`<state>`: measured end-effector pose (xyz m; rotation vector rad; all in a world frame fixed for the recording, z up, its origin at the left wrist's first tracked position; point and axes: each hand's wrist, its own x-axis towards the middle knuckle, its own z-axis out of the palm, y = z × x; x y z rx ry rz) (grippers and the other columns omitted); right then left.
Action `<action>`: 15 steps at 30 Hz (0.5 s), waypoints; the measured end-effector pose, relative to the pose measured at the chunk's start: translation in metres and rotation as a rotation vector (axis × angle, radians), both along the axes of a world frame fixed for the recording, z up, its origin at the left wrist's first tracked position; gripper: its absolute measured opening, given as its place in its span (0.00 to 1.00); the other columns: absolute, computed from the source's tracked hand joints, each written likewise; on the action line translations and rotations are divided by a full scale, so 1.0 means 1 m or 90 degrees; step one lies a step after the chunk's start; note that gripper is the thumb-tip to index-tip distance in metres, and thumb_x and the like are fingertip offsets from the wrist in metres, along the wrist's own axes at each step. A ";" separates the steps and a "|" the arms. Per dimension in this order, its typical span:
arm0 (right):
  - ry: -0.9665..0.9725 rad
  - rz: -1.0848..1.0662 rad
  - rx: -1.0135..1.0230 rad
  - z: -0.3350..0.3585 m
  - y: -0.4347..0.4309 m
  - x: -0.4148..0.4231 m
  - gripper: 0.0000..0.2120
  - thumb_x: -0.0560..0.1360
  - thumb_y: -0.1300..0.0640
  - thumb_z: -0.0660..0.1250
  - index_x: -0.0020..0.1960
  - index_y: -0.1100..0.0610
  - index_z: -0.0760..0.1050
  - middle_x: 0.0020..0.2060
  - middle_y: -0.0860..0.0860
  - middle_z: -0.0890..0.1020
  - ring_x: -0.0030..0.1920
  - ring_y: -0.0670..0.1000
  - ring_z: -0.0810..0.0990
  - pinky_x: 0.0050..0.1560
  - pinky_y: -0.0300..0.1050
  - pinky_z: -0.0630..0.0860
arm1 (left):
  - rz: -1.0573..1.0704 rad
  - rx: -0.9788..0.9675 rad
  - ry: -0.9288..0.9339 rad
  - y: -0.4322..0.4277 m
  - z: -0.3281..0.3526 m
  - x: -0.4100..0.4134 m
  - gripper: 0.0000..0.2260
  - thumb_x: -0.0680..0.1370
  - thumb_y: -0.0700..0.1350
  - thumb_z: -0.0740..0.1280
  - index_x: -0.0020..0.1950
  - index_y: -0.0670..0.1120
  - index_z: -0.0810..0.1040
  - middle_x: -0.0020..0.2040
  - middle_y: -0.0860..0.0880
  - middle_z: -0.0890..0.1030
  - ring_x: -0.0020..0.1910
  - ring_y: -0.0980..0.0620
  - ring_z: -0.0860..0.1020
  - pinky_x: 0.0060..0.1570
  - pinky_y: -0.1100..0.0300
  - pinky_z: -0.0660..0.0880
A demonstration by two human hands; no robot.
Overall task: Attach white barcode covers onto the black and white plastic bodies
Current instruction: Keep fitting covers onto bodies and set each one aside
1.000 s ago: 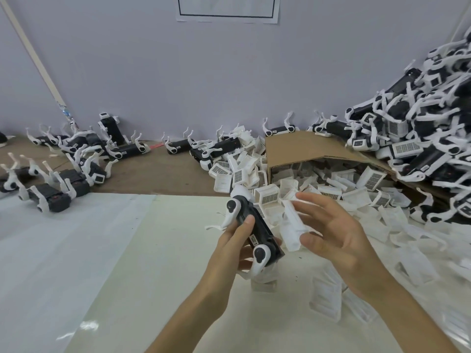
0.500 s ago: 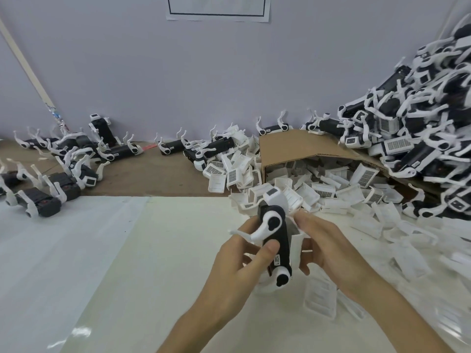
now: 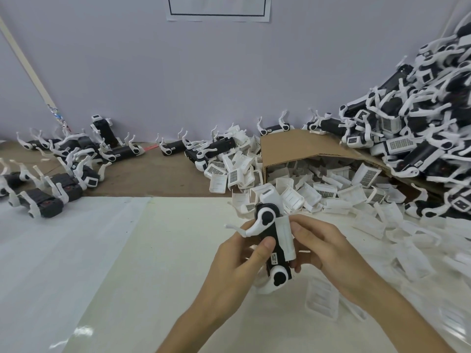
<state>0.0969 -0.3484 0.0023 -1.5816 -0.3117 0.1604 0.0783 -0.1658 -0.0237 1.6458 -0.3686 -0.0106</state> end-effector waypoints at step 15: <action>-0.030 0.022 -0.054 -0.003 -0.002 0.001 0.17 0.76 0.46 0.63 0.58 0.54 0.81 0.50 0.58 0.84 0.50 0.61 0.81 0.52 0.54 0.77 | -0.008 -0.109 0.031 -0.002 -0.003 -0.001 0.17 0.79 0.58 0.61 0.61 0.51 0.81 0.51 0.50 0.86 0.49 0.53 0.85 0.43 0.61 0.80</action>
